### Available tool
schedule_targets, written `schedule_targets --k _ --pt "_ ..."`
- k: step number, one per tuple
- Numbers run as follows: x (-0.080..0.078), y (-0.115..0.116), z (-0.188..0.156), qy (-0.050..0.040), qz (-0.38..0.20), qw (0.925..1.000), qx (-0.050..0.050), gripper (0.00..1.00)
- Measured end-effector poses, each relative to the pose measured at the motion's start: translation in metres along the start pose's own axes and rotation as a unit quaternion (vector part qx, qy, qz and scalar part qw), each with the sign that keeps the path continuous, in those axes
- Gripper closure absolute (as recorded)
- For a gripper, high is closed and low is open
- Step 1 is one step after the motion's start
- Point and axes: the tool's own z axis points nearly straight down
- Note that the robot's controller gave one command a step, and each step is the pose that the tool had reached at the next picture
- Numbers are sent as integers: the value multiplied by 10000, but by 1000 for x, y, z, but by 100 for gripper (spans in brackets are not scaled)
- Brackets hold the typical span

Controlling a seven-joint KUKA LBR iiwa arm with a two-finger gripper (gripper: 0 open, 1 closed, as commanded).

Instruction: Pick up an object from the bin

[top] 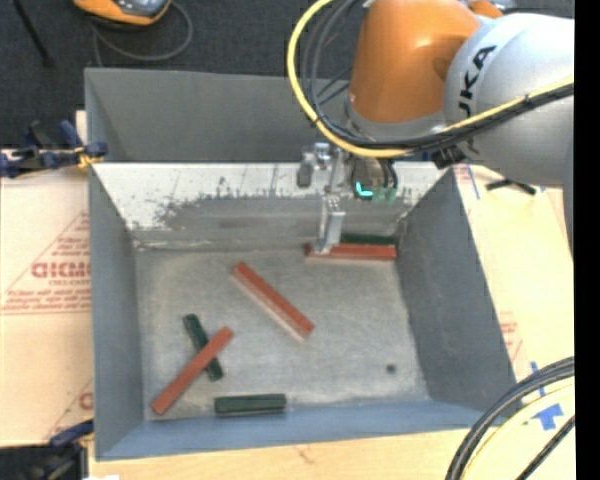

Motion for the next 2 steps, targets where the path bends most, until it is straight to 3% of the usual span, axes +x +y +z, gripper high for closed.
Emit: schedule_targets --k 1,2 --pt "57 35 142 19 724 9974 -10 0" --pt "37 24 177 -33 551 9985 2 0"
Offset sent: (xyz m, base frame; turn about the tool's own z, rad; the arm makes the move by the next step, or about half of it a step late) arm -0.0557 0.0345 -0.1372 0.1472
